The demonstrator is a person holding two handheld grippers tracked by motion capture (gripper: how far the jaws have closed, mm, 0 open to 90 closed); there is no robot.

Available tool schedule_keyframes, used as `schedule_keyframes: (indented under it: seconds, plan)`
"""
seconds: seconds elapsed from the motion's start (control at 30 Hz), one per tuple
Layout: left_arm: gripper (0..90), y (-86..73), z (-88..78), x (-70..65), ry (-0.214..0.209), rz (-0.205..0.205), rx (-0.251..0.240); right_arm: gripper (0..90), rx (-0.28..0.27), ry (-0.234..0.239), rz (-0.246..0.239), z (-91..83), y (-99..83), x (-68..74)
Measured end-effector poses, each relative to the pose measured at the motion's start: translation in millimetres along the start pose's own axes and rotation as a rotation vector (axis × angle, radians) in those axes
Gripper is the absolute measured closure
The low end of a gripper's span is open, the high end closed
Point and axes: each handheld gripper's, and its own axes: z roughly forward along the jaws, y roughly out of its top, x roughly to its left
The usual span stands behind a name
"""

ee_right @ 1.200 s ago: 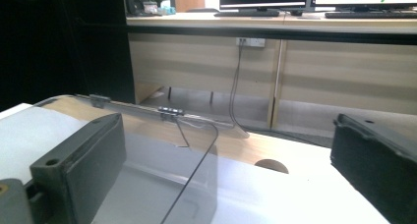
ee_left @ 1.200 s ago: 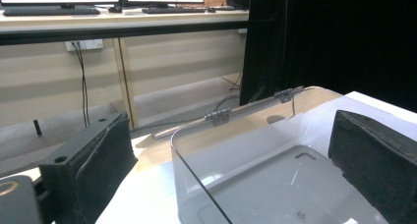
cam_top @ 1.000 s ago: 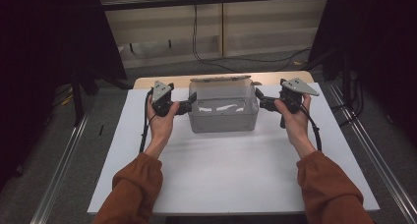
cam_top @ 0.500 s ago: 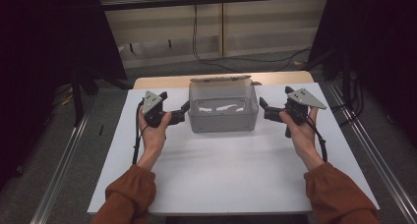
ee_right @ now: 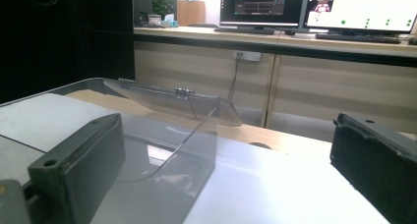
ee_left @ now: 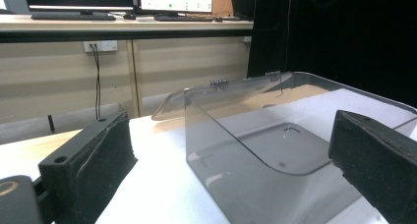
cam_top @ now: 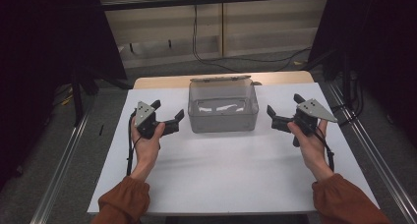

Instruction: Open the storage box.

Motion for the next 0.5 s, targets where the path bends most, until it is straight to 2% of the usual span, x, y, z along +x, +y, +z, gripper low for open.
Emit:
schedule_keyframes:
  seconds: [0.17, 0.23, 0.37, 0.5]
  plan:
    - [2.9, -4.4, -8.5, -4.9, 0.004, 0.024, -0.001, 0.0, 0.006, -0.007, -0.011, -8.1, -4.7, -0.2]
    - [2.9, -6.9, -12.6, -6.2, 0.005, 0.010, -0.010, 0.0, 0.003, -0.010, -0.014, -11.3, -7.2, 0.4]
    - [2.9, -14.0, -21.1, -9.7, 0.017, 0.017, -0.010, 0.0, 0.009, -0.008, -0.024, -18.3, -11.5, 2.4]
    - [2.9, -22.8, -28.7, -13.4, 0.018, 0.003, 0.002, 0.0, 0.008, -0.006, -0.022, -27.1, -16.2, 3.7]
